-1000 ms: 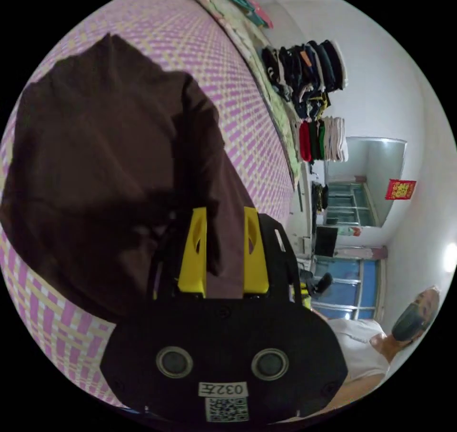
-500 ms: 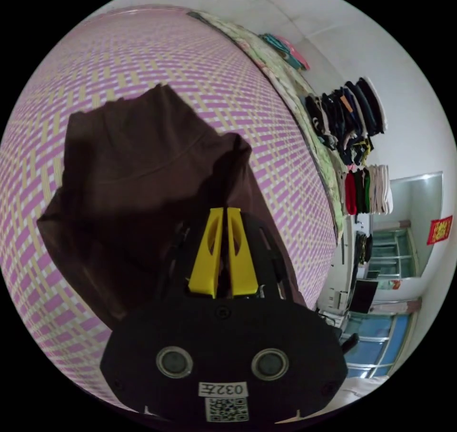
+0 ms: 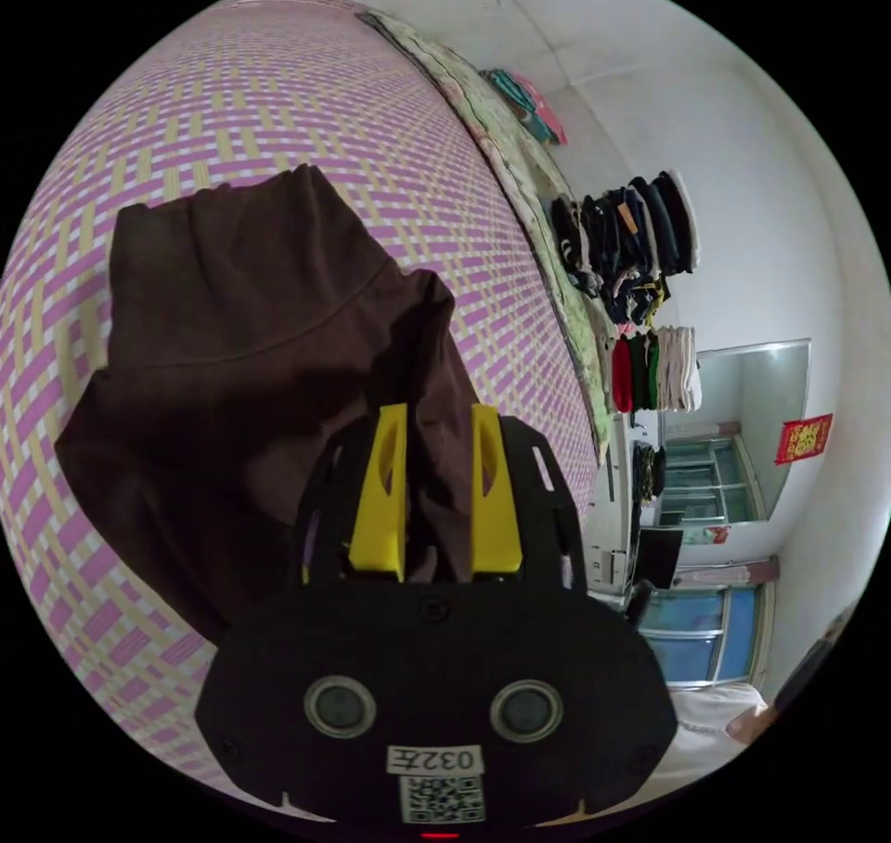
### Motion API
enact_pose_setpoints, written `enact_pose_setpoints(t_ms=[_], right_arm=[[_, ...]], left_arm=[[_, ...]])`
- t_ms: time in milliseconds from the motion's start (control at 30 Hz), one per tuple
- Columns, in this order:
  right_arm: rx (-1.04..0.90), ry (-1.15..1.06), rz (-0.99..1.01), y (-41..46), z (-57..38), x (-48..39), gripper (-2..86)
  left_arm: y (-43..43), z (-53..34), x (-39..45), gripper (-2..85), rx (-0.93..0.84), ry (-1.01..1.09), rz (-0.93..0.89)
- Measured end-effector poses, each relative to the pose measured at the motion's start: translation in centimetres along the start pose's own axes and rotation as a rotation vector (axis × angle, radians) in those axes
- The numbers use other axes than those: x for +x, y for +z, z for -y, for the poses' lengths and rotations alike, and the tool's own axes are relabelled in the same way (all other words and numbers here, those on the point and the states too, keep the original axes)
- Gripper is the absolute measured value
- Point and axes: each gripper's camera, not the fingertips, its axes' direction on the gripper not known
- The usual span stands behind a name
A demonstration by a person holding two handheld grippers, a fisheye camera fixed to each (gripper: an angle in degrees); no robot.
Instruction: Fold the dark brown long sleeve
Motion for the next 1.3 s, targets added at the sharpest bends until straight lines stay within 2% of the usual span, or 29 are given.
enact_pose_setpoints(t_ms=[100,200,233,367,467,600,733,867,933,1000,1100,1233,1300], right_arm=[[0.001,0.033,0.002,0.2,0.1,1.1,9.0],[-0.020,0.042,0.003,0.7,0.0,2.2,8.4],[-0.032,0.041,0.005,0.9,0.0,2.6,7.5],[-0.017,-0.014,0.017,0.5,-0.2,2.4,3.9],[-0.002,-0.083,0.043,-0.5,-0.5,1.6,2.5],[0.048,-0.241,0.200,-3.1,-1.0,-0.6,0.9],[0.146,-0.392,0.307,-7.9,-2.0,-2.8,0.4],[0.211,-0.385,0.451,-10.9,-2.2,-1.4,0.4],[0.261,-0.322,0.578,-11.9,-2.3,1.1,0.4],[0.247,-0.230,0.622,-11.4,-2.2,3.8,0.3],[0.236,-0.126,0.643,-10.3,-2.9,6.9,0.1],[0.204,-0.228,0.579,-10.3,-2.8,5.5,0.2],[0.224,-0.236,0.569,-10.6,-2.7,5.7,0.4]], left_arm=[[-1.3,-0.6,3.0,5.4,0.082,0.148,0.002],[0.4,0.0,5.7,8.1,-0.051,0.255,0.181],[1.0,0.4,5.4,9.2,-0.088,0.225,0.222],[1.6,1.1,2.7,10.1,-0.119,0.085,0.094],[2.8,1.6,1.9,10.0,-0.152,0.022,0.171],[3.2,1.6,1.4,0.5,-0.126,0.002,0.137],[1.4,1.9,1.8,-0.7,-0.085,0.022,0.035],[1.1,3.2,3.8,-0.8,-0.131,0.071,-0.003],[1.7,4.0,5.4,-0.9,-0.177,0.081,0.026],[2.3,4.6,6.1,-0.9,-0.204,0.087,0.075],[3.4,5.0,5.0,-1.0,-0.250,0.050,0.065],[1.1,3.9,6.1,-0.6,-0.055,0.158,0.034],[1.6,4.1,6.4,-1.0,-0.081,0.170,0.005]])
